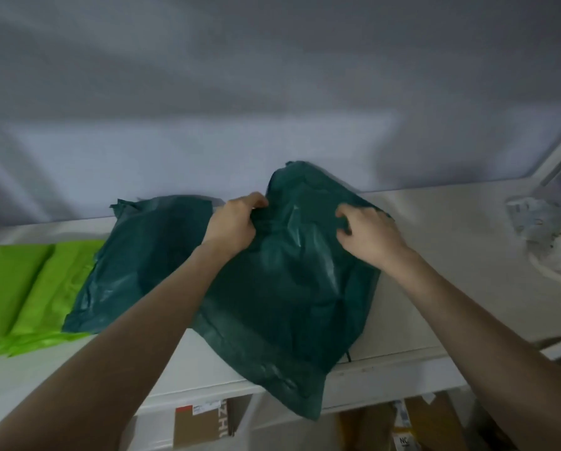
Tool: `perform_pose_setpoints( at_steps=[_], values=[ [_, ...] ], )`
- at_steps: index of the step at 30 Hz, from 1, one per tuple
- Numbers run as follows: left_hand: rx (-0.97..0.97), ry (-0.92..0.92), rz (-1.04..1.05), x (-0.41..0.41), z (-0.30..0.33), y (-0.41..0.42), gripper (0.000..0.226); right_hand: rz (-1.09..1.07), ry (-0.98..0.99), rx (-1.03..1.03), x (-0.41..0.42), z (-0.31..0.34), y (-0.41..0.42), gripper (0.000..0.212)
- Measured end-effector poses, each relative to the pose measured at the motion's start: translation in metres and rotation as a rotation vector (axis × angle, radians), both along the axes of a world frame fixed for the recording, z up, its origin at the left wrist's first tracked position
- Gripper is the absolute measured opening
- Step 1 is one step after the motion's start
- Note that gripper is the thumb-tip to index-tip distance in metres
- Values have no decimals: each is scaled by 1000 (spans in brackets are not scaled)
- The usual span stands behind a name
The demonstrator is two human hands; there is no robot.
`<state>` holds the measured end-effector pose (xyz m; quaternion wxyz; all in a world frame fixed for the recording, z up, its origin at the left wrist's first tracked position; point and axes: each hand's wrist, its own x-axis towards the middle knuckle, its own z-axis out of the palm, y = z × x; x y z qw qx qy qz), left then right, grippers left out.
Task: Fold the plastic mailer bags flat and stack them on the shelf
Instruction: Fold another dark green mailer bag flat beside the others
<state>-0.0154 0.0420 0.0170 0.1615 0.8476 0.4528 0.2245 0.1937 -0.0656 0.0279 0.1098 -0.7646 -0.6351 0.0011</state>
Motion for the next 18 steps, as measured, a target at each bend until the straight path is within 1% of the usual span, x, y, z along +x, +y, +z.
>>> perform_pose_setpoints(
  at_steps=[2,3,6,8,10,13,14,16,17,18],
  values=[
    [86,-59,-64,4,19,4,52,150,126,51,-10,19,14,46],
    [126,-89,-94,6,29,6,51,213,143,97,-15,28,22,53],
    [248,-189,-196,10,56,7,50,330,117,288,-28,58,40,63],
    [307,-260,-259,13,71,7,50,365,78,344,-35,77,49,66],
    [352,-315,-293,15,83,6,48,370,4,307,-40,93,55,65],
    [354,-332,-272,15,96,5,49,363,-51,183,-45,116,59,43],
    [337,-336,-261,14,99,4,49,352,-28,128,-47,121,58,42],
    [336,-364,-254,12,104,3,49,313,49,-28,-52,128,54,57],
    [350,-379,-258,10,106,2,49,296,57,-78,-55,130,52,63],
    [375,-390,-262,10,108,0,49,291,56,-98,-57,129,52,60]
  ],
)
